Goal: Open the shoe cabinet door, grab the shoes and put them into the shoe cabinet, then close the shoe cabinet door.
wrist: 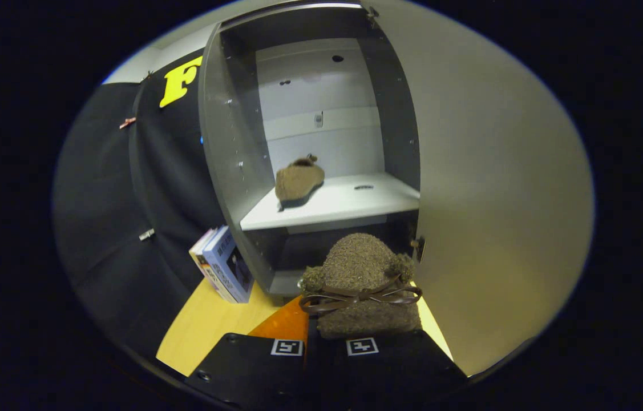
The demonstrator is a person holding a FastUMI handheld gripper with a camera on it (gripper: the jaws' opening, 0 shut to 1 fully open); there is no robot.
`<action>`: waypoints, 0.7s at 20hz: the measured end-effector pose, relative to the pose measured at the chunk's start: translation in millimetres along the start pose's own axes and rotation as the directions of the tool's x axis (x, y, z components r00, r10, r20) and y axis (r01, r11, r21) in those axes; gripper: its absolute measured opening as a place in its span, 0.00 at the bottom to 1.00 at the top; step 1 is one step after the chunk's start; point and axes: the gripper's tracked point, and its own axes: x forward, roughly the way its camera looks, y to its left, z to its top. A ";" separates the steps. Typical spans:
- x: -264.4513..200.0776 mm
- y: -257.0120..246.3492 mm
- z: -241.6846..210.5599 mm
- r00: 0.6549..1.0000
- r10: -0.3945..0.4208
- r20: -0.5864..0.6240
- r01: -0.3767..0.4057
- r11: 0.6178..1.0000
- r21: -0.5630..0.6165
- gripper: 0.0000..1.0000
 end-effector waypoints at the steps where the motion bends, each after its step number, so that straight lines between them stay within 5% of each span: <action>1: 3.9 2.0 19.9 1.000 0.005 0.015 -0.005 1.000 0.004 0.13; 8: 79.2 -0.8 122.6 1.000 -0.012 0.020 0.012 0.999 -0.032 0.13; 14: 183.2 -12.8 161.0 0.998 -0.050 -0.032 0.050 0.999 0.010 0.13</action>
